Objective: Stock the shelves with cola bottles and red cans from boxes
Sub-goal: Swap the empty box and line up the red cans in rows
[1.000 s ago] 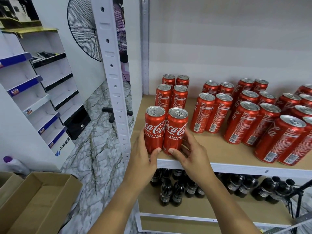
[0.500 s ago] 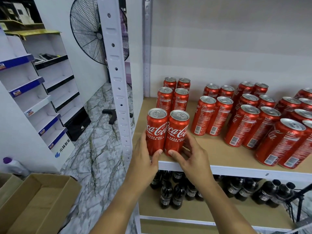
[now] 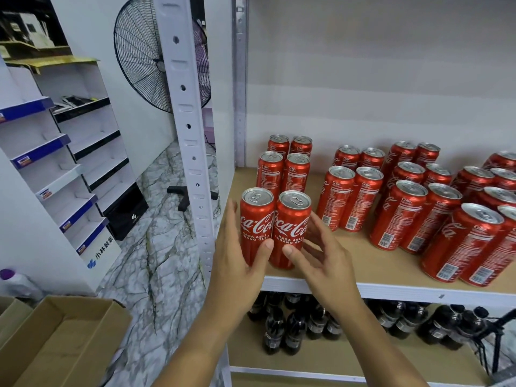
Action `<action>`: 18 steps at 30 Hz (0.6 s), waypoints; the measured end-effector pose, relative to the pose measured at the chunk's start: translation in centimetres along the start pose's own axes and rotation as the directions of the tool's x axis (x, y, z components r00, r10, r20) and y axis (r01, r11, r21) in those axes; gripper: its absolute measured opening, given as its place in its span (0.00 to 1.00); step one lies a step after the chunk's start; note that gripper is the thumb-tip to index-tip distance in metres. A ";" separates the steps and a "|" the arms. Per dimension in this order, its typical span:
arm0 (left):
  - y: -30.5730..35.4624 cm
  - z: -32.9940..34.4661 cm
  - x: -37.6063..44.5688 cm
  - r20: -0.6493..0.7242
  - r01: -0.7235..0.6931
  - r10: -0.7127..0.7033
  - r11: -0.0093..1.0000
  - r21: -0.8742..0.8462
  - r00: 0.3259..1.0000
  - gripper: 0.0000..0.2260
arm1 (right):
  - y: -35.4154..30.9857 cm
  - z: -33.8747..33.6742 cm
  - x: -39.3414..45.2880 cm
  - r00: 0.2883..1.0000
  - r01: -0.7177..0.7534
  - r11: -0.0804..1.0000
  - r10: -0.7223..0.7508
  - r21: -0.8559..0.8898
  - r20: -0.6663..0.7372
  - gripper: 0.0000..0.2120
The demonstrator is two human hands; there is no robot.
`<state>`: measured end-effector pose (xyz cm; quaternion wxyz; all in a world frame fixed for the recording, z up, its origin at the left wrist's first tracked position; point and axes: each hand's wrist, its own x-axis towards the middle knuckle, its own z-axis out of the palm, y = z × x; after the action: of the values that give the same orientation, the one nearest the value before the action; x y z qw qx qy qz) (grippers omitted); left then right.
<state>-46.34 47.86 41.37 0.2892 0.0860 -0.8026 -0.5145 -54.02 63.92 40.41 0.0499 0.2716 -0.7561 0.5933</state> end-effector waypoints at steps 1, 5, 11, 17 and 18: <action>1.0 -0.1 0.5 -0.019 -0.020 0.020 1.000 -0.004 1.000 0.38 | -0.5 -0.4 0.4 1.000 0.012 1.000 -0.012 0.001 -0.016 0.35; 5.0 -0.2 3.8 -0.122 -0.110 0.111 0.994 0.014 0.986 0.28 | -3.4 -2.6 3.4 0.991 0.069 0.997 -0.072 -0.037 -0.115 0.29; 8.7 0.3 12.3 -0.154 -0.034 0.069 0.976 0.217 0.986 0.12 | -6.8 -5.6 11.6 0.986 0.103 0.940 -0.139 -0.326 -0.088 0.16; 9.1 1.3 19.9 0.041 0.236 -0.280 0.869 0.436 0.959 0.08 | -7.4 -5.2 18.3 0.990 0.031 0.797 0.059 -0.604 0.130 0.20; 9.1 1.4 20.8 0.076 0.238 -0.305 0.855 0.461 0.949 0.10 | -7.1 -5.1 19.0 0.983 0.045 0.779 0.077 -0.625 0.167 0.21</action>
<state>-62.68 44.04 56.78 0.1265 0.2246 -0.8976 -0.3575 -68.05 60.85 55.66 0.0624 0.2864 -0.9137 0.2814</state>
